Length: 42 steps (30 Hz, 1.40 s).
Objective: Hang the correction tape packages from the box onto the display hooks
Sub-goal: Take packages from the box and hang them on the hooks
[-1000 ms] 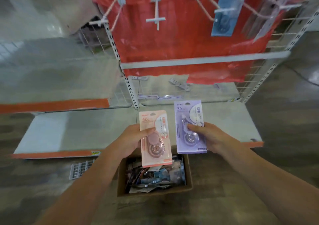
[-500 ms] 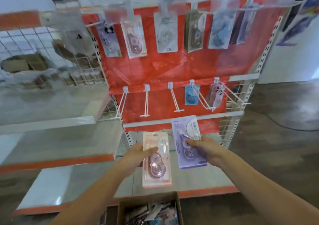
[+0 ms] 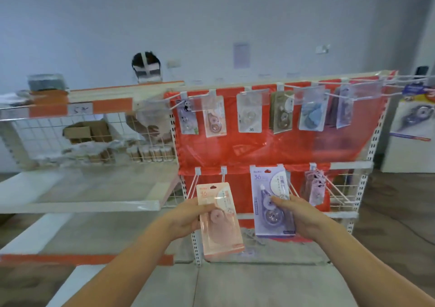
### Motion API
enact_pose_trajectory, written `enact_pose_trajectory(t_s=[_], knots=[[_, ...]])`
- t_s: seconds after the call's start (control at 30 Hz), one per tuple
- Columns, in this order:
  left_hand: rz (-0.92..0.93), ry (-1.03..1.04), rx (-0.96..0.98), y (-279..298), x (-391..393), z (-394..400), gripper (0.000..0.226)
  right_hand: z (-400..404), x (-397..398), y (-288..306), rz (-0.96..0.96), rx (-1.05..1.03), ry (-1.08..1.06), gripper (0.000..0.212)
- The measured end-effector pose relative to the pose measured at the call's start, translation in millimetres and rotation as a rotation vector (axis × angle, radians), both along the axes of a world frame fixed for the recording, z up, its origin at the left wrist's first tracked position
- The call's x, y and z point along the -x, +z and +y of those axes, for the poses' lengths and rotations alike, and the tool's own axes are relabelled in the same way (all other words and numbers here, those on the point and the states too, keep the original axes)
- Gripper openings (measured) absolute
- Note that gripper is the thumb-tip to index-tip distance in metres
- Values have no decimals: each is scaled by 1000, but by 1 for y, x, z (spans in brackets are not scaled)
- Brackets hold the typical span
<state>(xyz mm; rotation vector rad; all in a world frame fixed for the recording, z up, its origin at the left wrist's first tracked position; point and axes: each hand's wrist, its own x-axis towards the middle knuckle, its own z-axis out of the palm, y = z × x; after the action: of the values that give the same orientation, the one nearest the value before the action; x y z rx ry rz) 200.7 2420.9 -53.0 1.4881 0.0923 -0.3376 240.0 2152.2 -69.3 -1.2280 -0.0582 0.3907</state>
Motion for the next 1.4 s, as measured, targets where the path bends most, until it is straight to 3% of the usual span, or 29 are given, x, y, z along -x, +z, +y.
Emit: enact_pose_trajectory(t_s=[0.33, 0.47, 0.67, 0.8, 1.0, 1.07, 1.2, 1.4], knots=[[-151, 16, -21, 30, -52, 39, 27, 37, -35, 35, -40, -30, -27, 13], [-233, 4, -43, 33, -81, 41, 25, 43, -52, 43, -49, -50, -84, 31], [-397, 155, -71, 46, -127, 44, 14, 54, -76, 41, -99, -96, -160, 38], [-462, 218, 36, 60, -149, 48, 15, 62, -86, 39, -142, -84, -157, 22], [-543, 260, 139, 73, -159, 44, 24, 69, -104, 37, -175, -40, -144, 28], [-558, 263, 118, 77, -160, 40, 32, 70, -110, 39, -179, -52, -137, 25], [-584, 320, 87, 82, -163, 32, 17, 68, -123, 41, -167, -42, -86, 34], [-571, 376, -40, 81, -180, 27, 20, 62, -139, 40, -157, 7, -53, 41]])
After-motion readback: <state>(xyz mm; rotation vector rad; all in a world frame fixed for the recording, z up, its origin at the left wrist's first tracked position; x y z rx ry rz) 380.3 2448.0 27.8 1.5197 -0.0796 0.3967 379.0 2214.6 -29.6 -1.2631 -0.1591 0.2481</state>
